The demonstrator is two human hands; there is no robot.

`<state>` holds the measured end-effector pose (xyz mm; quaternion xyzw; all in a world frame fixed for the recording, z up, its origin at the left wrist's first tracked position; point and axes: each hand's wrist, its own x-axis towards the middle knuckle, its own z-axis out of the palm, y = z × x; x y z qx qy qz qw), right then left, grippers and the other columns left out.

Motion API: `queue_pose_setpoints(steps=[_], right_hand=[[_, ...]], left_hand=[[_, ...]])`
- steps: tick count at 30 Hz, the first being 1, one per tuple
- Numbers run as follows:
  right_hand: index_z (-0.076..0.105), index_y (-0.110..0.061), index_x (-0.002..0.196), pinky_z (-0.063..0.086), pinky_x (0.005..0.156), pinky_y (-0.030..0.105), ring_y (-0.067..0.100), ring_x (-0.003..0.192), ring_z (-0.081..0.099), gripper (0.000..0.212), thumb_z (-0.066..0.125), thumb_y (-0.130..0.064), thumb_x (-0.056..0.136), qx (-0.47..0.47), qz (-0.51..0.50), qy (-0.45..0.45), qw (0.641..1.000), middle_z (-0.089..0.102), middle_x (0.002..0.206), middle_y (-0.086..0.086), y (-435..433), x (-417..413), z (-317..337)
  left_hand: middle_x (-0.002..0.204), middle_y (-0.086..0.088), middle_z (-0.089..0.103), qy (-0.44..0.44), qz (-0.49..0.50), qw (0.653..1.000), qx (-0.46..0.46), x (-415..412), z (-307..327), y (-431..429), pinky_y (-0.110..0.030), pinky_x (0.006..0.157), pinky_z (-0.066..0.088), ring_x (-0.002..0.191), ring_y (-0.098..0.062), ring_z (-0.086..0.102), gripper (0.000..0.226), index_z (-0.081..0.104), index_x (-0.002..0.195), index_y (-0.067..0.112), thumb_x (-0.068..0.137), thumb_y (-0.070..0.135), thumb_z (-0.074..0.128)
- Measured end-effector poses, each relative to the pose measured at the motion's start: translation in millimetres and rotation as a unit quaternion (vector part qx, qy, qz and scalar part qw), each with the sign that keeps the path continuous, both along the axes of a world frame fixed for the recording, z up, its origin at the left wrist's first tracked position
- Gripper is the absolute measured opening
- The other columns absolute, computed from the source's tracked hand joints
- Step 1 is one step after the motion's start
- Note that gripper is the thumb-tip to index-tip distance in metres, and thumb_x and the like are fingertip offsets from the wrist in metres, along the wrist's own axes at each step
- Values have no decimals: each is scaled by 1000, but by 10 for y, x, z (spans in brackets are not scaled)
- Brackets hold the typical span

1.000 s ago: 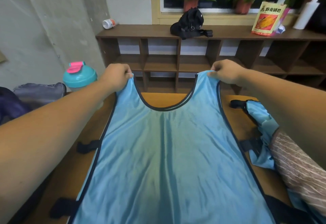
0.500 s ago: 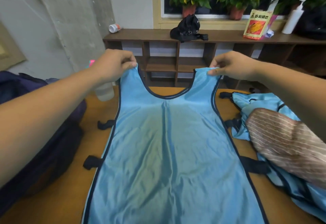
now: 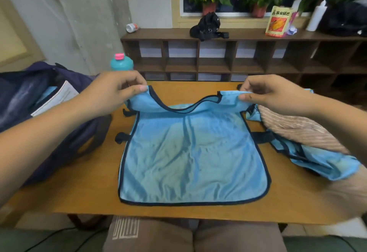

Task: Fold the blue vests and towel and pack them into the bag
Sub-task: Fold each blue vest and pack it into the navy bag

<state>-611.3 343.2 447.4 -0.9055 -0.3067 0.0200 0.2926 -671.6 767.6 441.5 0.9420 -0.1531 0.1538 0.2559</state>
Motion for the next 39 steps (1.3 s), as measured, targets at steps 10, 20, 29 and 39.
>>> queue_pose_setpoints(steps=[10, 20, 29, 39], right_hand=[[68, -32, 98, 55, 74, 50, 16, 86, 68, 9, 66, -40, 102, -21, 41, -40, 998, 72, 92, -8, -343, -959, -571], [65, -35, 100, 51, 78, 33, 10, 93, 63, 30, 71, -6, 93, -87, 107, -61, 989, 62, 98, -15, -462, -1294, -1006], [63, -36, 94, 49, 76, 33, 11, 91, 59, 26, 71, -12, 86, -120, 103, -63, 985, 56, 94, -14, -512, -1413, -1077], [64, -34, 100, 50, 82, 35, 9, 96, 61, 10, 56, -31, 106, -99, 77, -94, 988, 61, 98, -17, -406, -1253, -1079]], left_hand=[[97, 12, 69, -4, -72, 997, 38, -936, -638, -3, -34, 74, 53, 87, -14, 68, 19, 75, 104, 32, 103, 47, 63], [103, 17, 70, 69, -138, 987, 48, -1253, -1006, 9, -35, 79, 56, 96, -10, 71, 29, 80, 104, 38, 96, 59, 62], [93, 13, 71, 139, -137, 980, 26, -1394, -1134, 25, -30, 68, 53, 77, -16, 68, 26, 81, 101, 44, 89, 64, 69], [90, 8, 76, 111, -22, 993, -12, -1296, -1050, -30, -41, 70, 57, 74, -16, 71, 13, 77, 94, 33, 100, 37, 66]])
